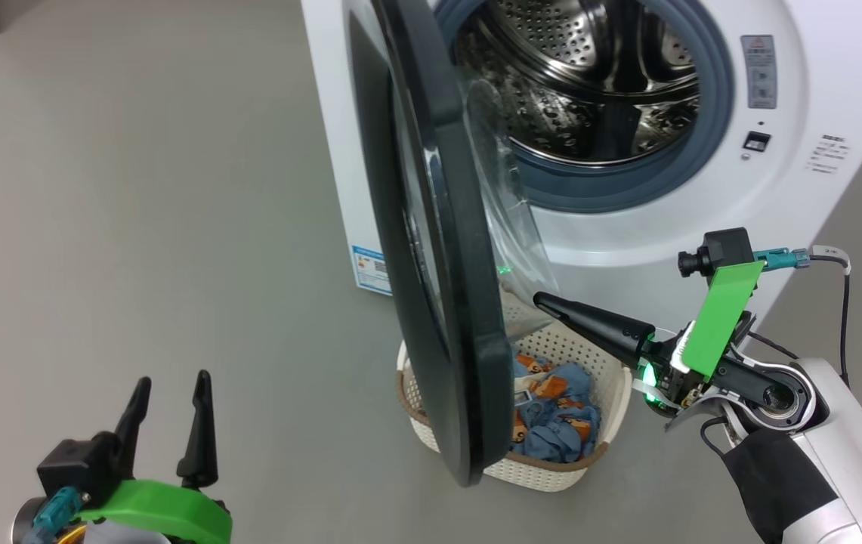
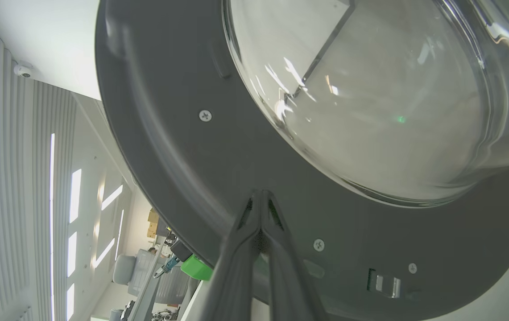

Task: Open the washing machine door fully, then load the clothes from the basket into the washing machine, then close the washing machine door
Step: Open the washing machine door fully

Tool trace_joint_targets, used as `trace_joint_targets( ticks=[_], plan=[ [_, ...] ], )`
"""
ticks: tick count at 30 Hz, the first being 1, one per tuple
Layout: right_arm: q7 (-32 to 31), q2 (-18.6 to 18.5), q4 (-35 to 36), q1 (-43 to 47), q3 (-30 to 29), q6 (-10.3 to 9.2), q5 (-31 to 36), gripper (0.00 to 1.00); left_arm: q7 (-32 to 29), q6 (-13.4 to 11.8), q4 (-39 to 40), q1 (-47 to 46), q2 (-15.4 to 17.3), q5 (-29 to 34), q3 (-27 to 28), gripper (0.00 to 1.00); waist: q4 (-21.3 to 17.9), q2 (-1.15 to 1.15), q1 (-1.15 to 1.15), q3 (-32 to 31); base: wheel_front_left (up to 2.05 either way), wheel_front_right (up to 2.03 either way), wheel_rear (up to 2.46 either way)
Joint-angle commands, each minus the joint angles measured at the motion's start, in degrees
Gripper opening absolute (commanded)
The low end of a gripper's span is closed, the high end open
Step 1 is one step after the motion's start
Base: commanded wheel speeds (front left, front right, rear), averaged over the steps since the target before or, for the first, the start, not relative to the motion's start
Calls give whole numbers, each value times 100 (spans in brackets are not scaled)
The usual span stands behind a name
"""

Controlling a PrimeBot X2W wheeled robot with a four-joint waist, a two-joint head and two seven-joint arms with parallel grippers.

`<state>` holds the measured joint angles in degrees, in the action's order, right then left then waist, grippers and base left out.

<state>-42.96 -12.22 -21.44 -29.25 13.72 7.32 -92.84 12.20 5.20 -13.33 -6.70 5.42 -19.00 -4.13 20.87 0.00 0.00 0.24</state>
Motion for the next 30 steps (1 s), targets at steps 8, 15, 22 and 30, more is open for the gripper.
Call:
trace_joint_targets(
  ticks=[8,15,22,30],
  plan=[
    [282,-37,590,179,26,17,336,100,97,-69,146,-69,142,-57,174,100,-578,0,0,-59,0,0,0],
    [1064,-198,1095,304,121,17,1052,100,131,-87,177,-65,146,-81,161,100,-1063,0,0,-46,0,0,0],
    [1953,-469,1505,518,364,17,1633,100,163,-118,241,-44,172,-83,162,100,-1472,0,0,-44,0,0,0],
    [3380,-939,1754,810,621,17,2444,100,195,-169,342,29,190,-98,175,100,-1845,0,0,-11,0,0,0]
  ],
)
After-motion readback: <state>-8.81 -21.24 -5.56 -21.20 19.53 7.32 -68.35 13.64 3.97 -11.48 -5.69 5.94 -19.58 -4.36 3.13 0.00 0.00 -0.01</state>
